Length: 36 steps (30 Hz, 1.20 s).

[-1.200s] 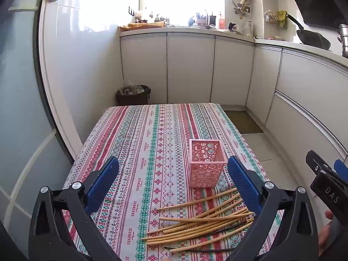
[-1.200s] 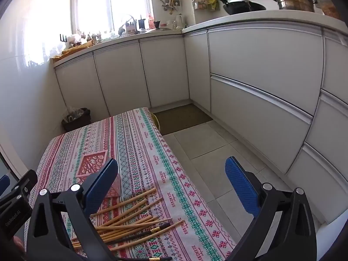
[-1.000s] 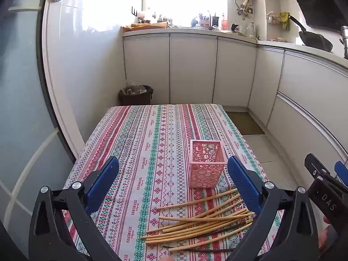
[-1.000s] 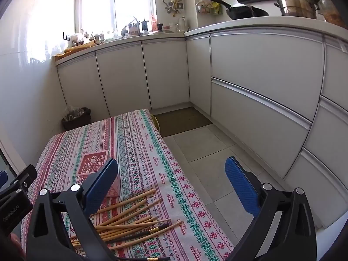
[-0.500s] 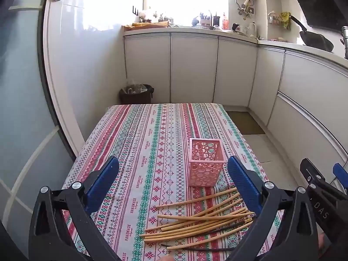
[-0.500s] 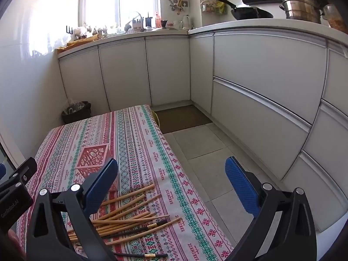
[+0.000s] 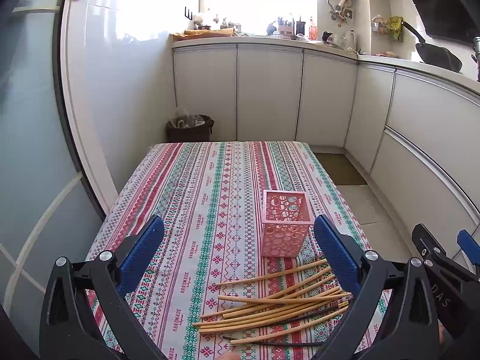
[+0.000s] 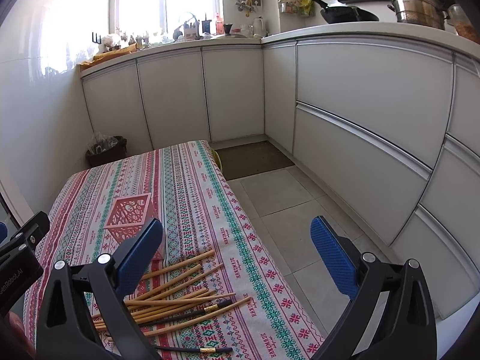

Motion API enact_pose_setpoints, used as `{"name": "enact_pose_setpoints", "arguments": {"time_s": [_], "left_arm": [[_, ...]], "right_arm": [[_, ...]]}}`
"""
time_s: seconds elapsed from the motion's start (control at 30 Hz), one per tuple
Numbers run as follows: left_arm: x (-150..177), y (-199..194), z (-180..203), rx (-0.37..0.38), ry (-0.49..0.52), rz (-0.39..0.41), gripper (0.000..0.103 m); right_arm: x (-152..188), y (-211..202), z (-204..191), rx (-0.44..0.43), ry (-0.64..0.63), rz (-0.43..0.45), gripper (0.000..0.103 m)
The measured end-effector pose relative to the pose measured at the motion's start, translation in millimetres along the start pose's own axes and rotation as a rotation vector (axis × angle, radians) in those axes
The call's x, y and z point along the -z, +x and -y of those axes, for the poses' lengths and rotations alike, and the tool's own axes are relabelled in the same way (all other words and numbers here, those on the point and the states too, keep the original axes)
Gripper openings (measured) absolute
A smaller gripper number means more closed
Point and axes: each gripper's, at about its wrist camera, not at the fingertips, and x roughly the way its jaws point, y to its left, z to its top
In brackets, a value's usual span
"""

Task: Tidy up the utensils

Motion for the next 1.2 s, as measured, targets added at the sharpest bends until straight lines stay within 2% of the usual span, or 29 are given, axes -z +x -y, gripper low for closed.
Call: {"name": "enact_pose_setpoints", "arguments": {"time_s": [1.2], "left_arm": [[1.2, 4.3, 1.3, 0.000, 0.002, -0.024, 0.096]], "right_arm": [[1.0, 2.2, 1.3, 0.000, 0.002, -0.008, 0.096]]}}
